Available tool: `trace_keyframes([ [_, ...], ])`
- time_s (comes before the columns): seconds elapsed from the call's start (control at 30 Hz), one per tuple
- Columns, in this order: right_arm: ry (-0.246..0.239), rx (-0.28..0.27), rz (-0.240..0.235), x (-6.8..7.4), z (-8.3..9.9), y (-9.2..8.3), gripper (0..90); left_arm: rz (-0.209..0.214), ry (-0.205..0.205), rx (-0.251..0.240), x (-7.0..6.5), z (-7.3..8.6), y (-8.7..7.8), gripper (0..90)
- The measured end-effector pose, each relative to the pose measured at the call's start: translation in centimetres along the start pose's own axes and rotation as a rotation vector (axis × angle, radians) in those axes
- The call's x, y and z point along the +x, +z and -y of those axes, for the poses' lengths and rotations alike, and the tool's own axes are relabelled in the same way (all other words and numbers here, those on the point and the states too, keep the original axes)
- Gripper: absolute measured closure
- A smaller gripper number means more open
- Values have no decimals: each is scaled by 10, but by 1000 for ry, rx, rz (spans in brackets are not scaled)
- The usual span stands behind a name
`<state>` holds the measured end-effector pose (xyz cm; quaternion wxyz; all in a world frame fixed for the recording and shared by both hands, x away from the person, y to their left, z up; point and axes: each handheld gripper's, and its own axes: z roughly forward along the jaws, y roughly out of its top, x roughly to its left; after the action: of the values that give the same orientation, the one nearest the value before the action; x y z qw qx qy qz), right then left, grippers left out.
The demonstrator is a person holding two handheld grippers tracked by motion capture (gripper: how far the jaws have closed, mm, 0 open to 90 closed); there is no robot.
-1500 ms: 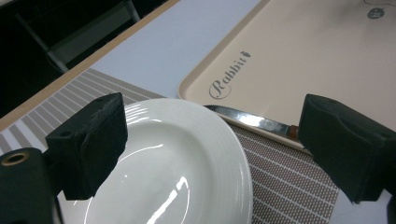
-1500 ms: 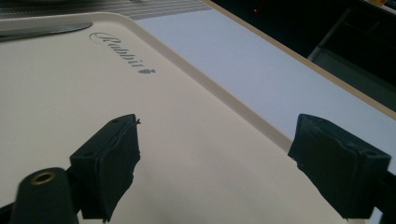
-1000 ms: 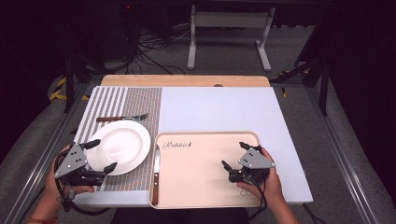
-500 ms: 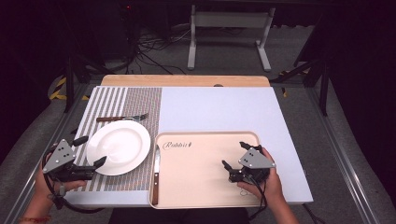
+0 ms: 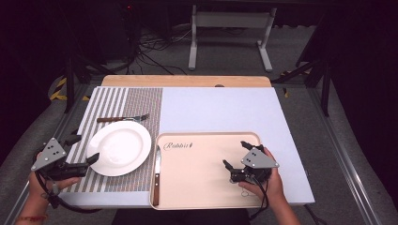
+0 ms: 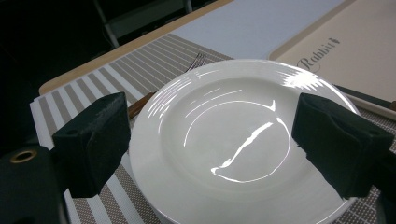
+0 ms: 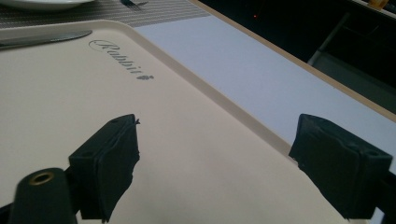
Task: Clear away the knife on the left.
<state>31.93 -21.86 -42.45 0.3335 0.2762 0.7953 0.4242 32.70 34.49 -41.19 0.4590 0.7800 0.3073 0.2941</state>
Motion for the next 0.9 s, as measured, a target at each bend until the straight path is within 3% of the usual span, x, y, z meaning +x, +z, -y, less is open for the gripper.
trace_keyframes([
  [0.13,5,-6,6,-1,1,-1,150,-4,-15,20,6,5,4,129],
  [0.43,6,-5,2,-1,0,1,150,-8,-74,3,19,11,3,125],
  [0.9,31,-5,-22,-3,1,4,160,-27,-116,26,36,15,11,154],
])
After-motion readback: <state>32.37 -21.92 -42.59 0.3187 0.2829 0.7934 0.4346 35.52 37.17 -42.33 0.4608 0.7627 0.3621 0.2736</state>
